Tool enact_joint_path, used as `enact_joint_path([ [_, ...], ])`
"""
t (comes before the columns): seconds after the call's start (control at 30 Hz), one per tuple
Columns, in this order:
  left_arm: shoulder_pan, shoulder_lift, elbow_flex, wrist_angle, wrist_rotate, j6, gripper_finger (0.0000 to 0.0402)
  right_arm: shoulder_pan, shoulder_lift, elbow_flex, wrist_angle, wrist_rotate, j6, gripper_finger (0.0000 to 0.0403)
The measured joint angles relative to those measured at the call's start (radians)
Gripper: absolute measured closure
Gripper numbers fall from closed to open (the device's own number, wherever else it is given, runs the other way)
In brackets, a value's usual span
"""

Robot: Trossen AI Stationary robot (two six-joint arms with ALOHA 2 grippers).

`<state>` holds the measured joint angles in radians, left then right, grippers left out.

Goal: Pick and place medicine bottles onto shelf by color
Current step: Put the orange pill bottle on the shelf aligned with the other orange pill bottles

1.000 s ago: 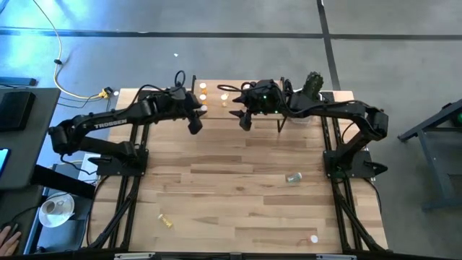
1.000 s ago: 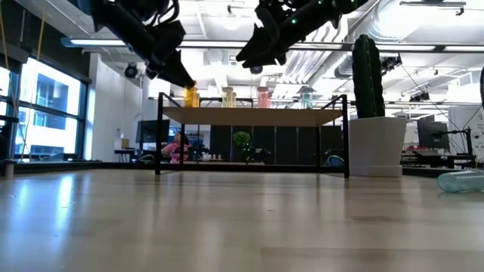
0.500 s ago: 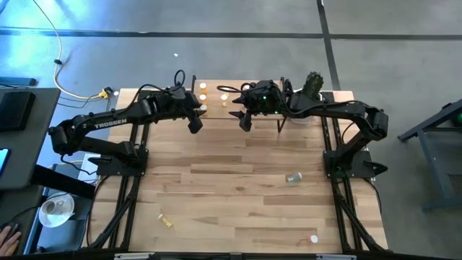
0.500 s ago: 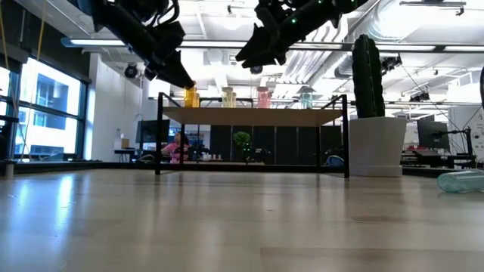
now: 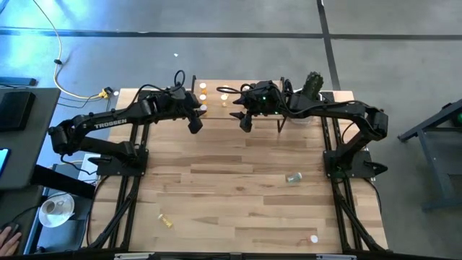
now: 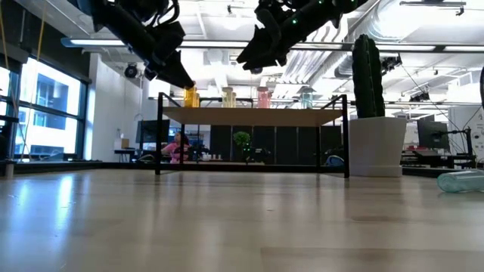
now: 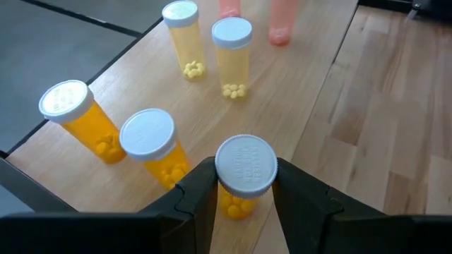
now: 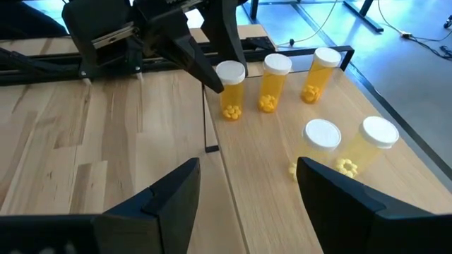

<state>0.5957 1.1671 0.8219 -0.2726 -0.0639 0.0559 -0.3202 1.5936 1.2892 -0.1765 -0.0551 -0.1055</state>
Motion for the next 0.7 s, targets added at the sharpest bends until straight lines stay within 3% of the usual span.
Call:
enact_joint_path([
  [0.7, 0.000, 0.002, -0.002, -0.004, -0.006, 0.019, 0.0284, 0.000, 0.000, 0.000, 0.000, 0.000, 0.000, 0.0175],
])
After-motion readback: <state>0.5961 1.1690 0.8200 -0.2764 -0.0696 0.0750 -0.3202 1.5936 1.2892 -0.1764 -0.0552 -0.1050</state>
